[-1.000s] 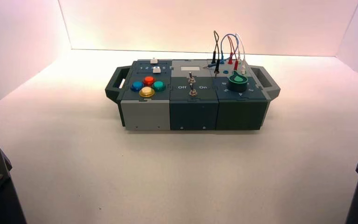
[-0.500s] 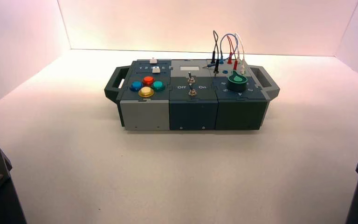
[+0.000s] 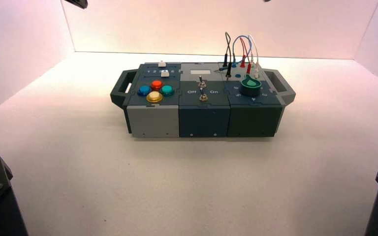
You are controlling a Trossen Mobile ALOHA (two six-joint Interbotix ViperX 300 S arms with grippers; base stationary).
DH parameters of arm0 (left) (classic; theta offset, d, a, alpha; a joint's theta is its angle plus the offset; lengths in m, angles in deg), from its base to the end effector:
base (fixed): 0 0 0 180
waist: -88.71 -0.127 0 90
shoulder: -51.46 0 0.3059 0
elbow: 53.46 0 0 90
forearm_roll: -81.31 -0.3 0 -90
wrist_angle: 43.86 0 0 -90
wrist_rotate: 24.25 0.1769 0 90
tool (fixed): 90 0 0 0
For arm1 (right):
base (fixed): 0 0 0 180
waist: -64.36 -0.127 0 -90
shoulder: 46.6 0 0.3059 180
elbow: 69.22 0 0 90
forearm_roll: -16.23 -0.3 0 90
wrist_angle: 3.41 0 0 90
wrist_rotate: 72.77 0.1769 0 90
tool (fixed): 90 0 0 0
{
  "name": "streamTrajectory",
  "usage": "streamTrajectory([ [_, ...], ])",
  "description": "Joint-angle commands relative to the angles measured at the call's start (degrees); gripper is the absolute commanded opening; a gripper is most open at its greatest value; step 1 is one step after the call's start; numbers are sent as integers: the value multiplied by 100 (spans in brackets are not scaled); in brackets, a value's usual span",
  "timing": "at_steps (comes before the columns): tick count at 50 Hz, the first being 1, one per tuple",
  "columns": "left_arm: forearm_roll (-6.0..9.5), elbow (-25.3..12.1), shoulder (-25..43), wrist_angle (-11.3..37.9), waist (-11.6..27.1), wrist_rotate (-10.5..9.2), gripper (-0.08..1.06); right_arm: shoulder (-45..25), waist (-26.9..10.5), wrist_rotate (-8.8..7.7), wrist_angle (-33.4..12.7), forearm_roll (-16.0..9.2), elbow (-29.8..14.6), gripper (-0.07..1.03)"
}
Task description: Push the green button with the right gripper.
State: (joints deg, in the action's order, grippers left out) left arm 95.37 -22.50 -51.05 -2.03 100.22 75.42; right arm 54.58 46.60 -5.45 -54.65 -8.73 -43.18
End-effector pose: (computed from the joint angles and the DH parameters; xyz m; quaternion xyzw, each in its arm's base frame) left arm 0.2952 -0.0894 0.1804 0.0027 0.4967 -0.1531 0.8543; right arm 0.2733 0.1487 0.2009 -0.0387 0.5090 0.2989 0.8063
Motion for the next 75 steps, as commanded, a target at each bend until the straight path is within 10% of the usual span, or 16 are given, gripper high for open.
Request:
streamTrajectory([
  [1,176,-360,88,606,26,229,-3,-193,-290,-62,9,185,-272,-2],
  [29,1362,-422,404,1081,-123,1433,-3,-1687,-1688,-176,325,1169,-976,-2],
  [75,1362,-413,598,984,-448,1441,-3,-3032,-2496,-114,1406,1178,-1459,-2],
])
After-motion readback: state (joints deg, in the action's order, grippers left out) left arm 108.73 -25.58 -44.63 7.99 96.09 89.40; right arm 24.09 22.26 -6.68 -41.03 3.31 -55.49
